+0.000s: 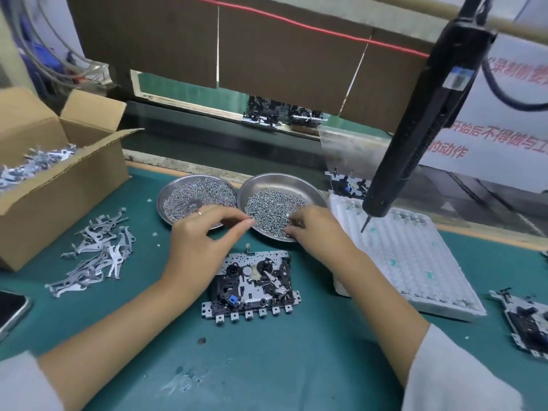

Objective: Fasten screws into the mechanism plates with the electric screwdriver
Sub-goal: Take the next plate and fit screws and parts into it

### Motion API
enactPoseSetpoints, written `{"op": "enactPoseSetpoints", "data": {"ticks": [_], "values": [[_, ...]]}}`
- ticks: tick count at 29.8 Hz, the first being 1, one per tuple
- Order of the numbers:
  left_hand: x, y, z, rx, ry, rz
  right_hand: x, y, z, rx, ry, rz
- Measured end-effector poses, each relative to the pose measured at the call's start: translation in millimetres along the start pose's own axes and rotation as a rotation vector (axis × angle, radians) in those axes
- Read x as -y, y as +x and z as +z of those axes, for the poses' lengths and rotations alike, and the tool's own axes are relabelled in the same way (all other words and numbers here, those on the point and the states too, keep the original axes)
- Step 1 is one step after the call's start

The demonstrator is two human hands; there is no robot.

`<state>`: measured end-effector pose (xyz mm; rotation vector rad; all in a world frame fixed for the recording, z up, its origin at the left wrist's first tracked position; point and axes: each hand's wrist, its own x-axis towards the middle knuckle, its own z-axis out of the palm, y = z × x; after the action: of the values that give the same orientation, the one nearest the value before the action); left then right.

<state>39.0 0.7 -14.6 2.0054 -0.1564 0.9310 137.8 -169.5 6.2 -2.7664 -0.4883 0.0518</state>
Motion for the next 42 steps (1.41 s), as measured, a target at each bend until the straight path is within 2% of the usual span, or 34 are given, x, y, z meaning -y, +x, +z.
{"op": "enactPoseSetpoints", "data": {"ticks": [3, 7, 11, 16, 19, 23, 26, 32, 35, 42], "values": [[-6, -1, 4, -0.056, -0.215, -0.215, 0, 10, 2, -0.036, 0.144, 0.089], [-12, 2, 7, -0.081, -0.431, -0.386, -1, 6, 3, -0.176, 0.225, 0.043], [-17, -3, 10, -0.034, -0.498, -0.397, -2, 4, 1, -0.266, 0.339, 0.050], [-15, -12, 16, 0.061, -0.414, -0.359, -9, 4, 4, -0.295, 0.333, 0.041], [-15, -14, 16, 0.055, -0.384, -0.301, -13, 0, 3, -0.363, 0.450, 0.039], [-14, -15, 15, 0.041, -0.452, -0.328, -10, -10, 0, -0.393, 0.595, 0.054], [-14, -14, 14, 0.028, -0.435, -0.302, 1, -22, -6, -0.331, 0.850, 0.030], [-21, -16, 13, 0.013, -0.457, -0.248, 24, -66, 2, -0.061, 1.505, 0.064], [-23, -15, 13, 0.001, -0.470, -0.238, 30, -74, 5, 0.030, 1.650, 0.066], [-26, -17, 15, -0.007, -0.495, -0.227, 37, -78, 10, 0.027, 1.781, 0.119]]}}
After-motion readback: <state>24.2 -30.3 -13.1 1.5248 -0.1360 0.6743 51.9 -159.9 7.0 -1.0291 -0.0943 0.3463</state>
